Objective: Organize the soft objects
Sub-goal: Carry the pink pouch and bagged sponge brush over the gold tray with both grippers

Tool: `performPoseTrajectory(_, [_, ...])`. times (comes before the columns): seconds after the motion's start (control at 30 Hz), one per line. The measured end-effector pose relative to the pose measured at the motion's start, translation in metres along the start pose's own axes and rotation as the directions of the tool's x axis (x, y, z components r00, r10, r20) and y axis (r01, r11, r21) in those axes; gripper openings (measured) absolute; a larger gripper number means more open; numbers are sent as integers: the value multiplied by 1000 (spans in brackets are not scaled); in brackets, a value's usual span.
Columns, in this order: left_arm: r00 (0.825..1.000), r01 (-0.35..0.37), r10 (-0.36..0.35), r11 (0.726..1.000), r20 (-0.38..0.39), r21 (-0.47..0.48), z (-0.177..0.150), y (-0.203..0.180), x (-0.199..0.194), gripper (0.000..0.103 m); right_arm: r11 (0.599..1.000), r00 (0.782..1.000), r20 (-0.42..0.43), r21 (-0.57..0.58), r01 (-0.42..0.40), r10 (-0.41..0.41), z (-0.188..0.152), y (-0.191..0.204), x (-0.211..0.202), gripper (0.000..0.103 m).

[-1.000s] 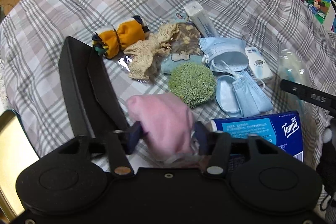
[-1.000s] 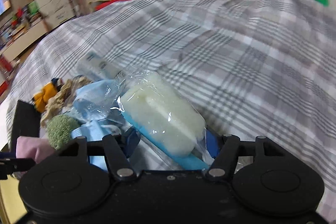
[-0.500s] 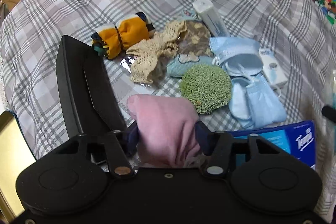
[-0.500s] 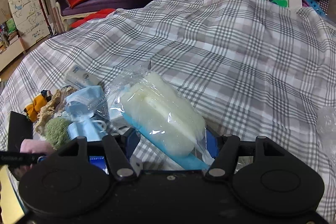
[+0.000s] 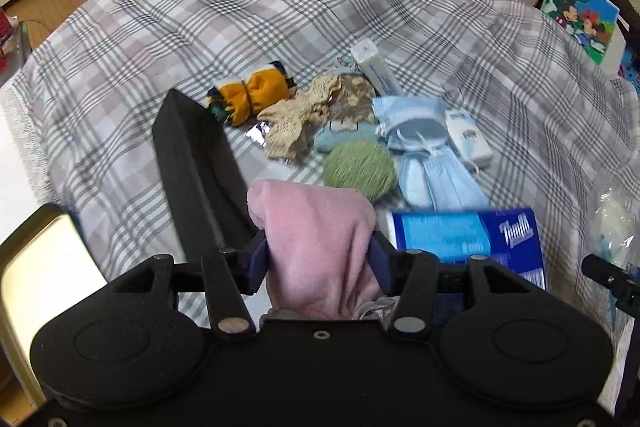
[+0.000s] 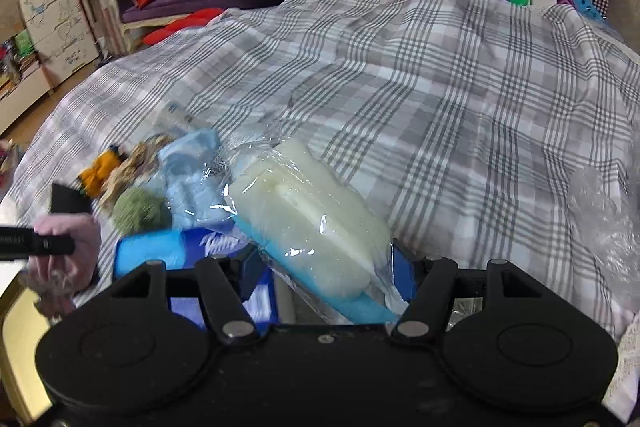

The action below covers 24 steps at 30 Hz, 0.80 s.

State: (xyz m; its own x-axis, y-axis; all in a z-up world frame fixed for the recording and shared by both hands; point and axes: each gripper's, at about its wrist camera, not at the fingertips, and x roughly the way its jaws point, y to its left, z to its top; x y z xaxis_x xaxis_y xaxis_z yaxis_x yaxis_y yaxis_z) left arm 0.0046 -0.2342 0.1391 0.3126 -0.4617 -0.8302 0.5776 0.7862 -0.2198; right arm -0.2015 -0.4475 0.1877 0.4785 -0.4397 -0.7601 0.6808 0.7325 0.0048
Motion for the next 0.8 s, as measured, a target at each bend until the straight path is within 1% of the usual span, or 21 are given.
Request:
performPoseTrajectory(0.1, [1000,-2,2,1000,1,4,-15,6,-16,50,999,999,-29,-33,-22,21,-16,6,-15,64])
performPoseTrajectory(0.2, [1000,-1,1,1000,7,-13,-31,18,-31,50,996,998,-41,-77,-51,48,-34,18,-32,64])
performPoseTrajectory(0.33, [1000,-22,23,999,21,-48,-50,40,-49,50,983,994,-35,-153,-106,102,-50,44,-55,64])
performPoseTrajectory(0.43, [998,-51,54,995,30,-87,-63,64,-60,50,963,987,-21,-219,-159,159,-59,72,-72,64])
performPoseTrajectory(0.53, [995,-83,89,987,37,-139,-73,93,-69,50,930,971,-27,-282,-235,238,-65,107,-87,64])
performPoseTrajectory(0.6, [992,-110,119,977,37,-181,-78,113,-71,50,904,955,-47,-310,-293,293,-67,131,-91,64])
performPoseTrajectory(0.7, [987,-148,160,959,29,-241,-82,145,-70,50,862,921,-108,-325,-388,374,-71,167,-89,64])
performPoseTrajectory(0.8, [979,-187,201,937,18,-294,-84,174,-66,50,830,889,-178,-319,-458,423,-75,200,-81,64])
